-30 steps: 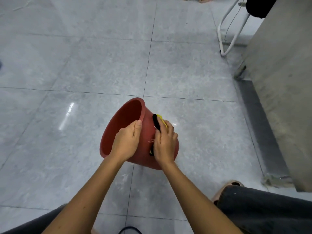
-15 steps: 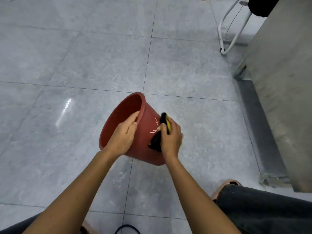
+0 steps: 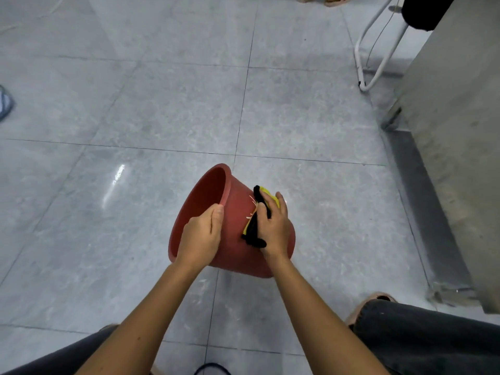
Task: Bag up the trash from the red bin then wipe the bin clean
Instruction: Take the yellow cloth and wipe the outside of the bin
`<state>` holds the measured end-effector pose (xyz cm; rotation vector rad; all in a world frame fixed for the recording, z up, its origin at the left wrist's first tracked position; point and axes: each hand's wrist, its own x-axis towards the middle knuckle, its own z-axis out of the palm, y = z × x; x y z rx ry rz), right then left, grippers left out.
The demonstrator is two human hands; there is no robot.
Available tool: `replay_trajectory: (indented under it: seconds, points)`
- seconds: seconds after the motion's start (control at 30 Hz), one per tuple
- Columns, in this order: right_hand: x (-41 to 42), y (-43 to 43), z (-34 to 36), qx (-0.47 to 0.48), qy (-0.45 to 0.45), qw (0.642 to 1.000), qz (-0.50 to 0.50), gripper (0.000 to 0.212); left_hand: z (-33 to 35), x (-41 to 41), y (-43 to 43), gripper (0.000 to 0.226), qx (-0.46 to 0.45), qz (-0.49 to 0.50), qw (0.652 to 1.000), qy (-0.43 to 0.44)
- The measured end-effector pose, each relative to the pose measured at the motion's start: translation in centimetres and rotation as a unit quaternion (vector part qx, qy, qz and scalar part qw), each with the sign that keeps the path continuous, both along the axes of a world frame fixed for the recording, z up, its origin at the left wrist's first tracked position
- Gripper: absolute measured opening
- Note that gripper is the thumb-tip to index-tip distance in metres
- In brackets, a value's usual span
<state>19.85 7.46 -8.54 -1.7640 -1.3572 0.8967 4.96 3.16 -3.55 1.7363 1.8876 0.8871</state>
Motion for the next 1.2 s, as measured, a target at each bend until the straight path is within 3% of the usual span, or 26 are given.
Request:
replay_trajectory:
  seconds: [0.13,0.2,0.3,0.43,0.5,0.6,0.67,0.77,0.83,0.9,1.0,1.13,1.2]
  points:
    - [3.8,0.4,-1.6,-0.136,0.023,0.988,-0.07,0.038,0.1,-0.4,0.1,0.046,-0.025,0.01,1.0,-0.014]
    - [2.1,1.1,-0.3,-0.081,0.023,0.994,-0.067,0.036,0.4,0.5,0.6,0.047,-0.023,-0.014,1.0,0.014]
    - [-2.3,1.1,2.6,0.102,0.026,0.994,0.005,0.038,0.9,1.8,1.4,0.044,-0.02,-0.036,0.998,0.038]
    - [-1.5,-0.4,1.5,0.158,0.037,0.986,0.024,0.04,0.4,1.3,1.6,0.044,-0.024,-0.008,1.0,0.016]
    - [1.1,-1.1,-1.0,0.119,0.023,0.992,-0.032,0.038,0.3,0.5,1.7,0.046,-0.039,0.026,0.999,-0.022]
    - [4.4,-0.3,-3.0,-0.082,0.046,0.988,-0.125,0.038,0.2,0.3,2.0,0.045,-0.05,0.029,0.998,-0.04]
    - [4.7,0.9,-2.6,-0.153,0.039,0.979,-0.128,0.04,0.4,0.4,2.2,0.044,-0.05,0.022,0.998,-0.035]
    - [1.7,0.6,-0.2,-0.008,-0.006,0.998,-0.058,0.04,0.6,0.7,2.6,0.043,-0.058,0.023,0.997,-0.04]
    - [-1.5,-1.3,1.0,0.129,-0.013,0.991,0.01,0.042,0.6,1.2,2.9,0.042,-0.065,0.012,0.998,-0.015]
    - [-2.9,-3.1,0.8,0.192,-0.019,0.979,0.067,0.046,0.5,1.7,3.2,0.04,-0.076,0.009,0.997,-0.021]
    - [-1.1,-5.0,-2.2,0.198,-0.048,0.976,0.072,0.047,0.4,1.1,3.5,0.043,-0.091,0.032,0.994,-0.058]
    - [1.6,-4.2,-3.3,0.07,0.03,0.993,-0.085,0.043,0.4,0.7,3.4,0.039,-0.102,0.046,0.99,-0.09]
    - [0.2,-2.9,-1.7,0.103,0.019,0.991,-0.089,0.043,0.7,1.0,3.4,0.046,-0.101,0.056,0.989,-0.088]
